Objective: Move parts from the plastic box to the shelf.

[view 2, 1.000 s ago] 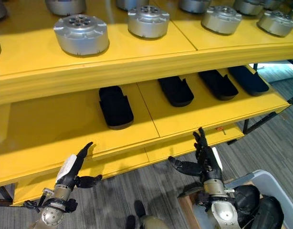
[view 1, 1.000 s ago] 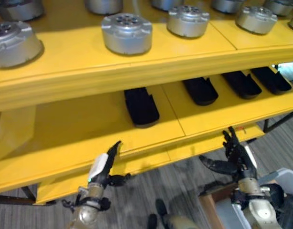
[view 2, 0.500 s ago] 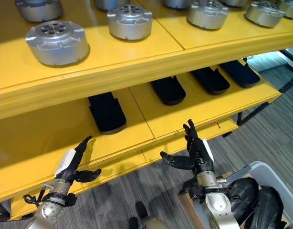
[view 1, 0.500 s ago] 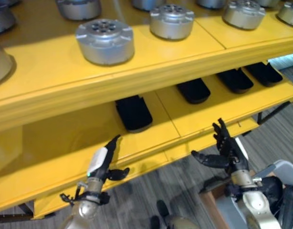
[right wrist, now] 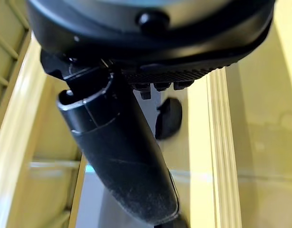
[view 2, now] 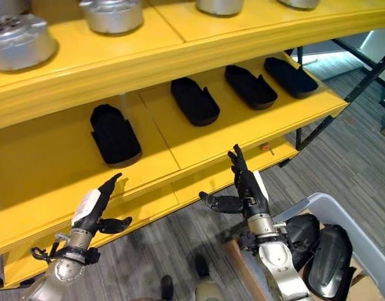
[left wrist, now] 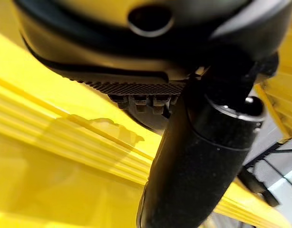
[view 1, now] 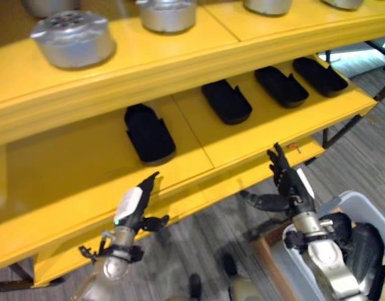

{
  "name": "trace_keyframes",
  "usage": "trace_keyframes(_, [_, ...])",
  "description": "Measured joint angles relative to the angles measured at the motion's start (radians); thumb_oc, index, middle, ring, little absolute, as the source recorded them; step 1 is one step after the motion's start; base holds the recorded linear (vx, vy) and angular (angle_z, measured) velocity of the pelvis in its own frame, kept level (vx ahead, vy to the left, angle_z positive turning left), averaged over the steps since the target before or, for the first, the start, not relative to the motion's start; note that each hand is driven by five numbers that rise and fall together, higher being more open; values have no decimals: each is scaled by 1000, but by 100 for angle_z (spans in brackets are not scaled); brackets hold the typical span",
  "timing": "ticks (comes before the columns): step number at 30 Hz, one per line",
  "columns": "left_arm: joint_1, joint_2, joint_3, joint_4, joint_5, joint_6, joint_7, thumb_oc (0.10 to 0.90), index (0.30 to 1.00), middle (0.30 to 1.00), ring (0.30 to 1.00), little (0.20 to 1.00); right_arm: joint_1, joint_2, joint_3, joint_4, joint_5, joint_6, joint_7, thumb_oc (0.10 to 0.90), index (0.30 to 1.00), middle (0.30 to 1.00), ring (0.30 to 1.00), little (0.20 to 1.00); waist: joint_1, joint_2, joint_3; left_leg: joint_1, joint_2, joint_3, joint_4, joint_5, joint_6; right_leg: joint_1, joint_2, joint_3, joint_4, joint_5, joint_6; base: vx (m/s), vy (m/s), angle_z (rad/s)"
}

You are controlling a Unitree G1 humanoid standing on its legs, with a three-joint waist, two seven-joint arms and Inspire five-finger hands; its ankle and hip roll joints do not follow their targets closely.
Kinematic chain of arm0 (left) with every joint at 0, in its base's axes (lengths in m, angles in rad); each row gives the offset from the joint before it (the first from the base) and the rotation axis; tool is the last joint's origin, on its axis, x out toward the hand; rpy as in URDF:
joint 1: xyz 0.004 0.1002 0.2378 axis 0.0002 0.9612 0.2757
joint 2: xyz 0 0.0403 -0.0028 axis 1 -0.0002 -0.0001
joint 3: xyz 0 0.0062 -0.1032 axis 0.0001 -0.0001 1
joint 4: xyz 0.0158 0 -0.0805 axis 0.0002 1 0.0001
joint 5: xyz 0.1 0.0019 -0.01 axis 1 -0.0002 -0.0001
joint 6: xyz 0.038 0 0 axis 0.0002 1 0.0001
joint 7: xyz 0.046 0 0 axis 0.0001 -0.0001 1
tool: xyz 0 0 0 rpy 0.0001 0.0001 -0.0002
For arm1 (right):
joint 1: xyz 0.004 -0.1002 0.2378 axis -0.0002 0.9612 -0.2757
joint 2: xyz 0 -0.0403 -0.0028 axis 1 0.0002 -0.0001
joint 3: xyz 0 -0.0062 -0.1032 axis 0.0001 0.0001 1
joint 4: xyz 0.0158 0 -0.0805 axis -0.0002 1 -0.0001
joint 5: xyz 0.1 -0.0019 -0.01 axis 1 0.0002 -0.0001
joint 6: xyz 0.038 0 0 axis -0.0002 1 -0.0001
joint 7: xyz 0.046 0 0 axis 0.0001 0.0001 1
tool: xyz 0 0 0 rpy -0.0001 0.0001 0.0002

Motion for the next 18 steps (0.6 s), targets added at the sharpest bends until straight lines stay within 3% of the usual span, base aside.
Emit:
trace_keyframes(5, [-16, -1, -21, 0, 2, -1, -26, 900, 1000, 1000, 1000, 1000, -10, -3, -67, -8, 0, -3, -9, 900, 1000, 1000, 1000, 1000, -32, 10, -1, -3, 59, -15, -16, 20, -48, 10, 54, -16, -35, 27, -41, 4, -156, 2])
trace_keyframes(8, [-29, -1, -30, -5, 22, -6, -28, 900, 1000, 1000, 1000, 1000, -13, -5, -116, -10, -1, -7, -24, 900, 1000, 1000, 1000, 1000, -40, 43, 0, 3, 91, -15, -33, 10, -66, 10, 86, -31, -36, 17, -63, 11, -95, 10])
trace_keyframes(14, [-26, -6, -30, -8, 22, -7, -42, 900, 1000, 1000, 1000, 1000, -13, -77, -149, -37, -76, -8, -41, 900, 1000, 1000, 1000, 1000, -40, 93, -1, -3, 103, -16, -32, 4, -70, 4, 98, -31, -35, 15, -72, 4, -68, -1])
trace_keyframes(18, [-25, -5, -31, -21, 22, -19, -49, 900, 1000, 1000, 1000, 1000, -20, -123, -162, -83, -118, -13, -55, 900, 1000, 1000, 1000, 1000, -40, 97, -1, -19, 106, -17, -32, 4, -71, -7, 101, -31, -35, 18, -75, 7, -47, -1])
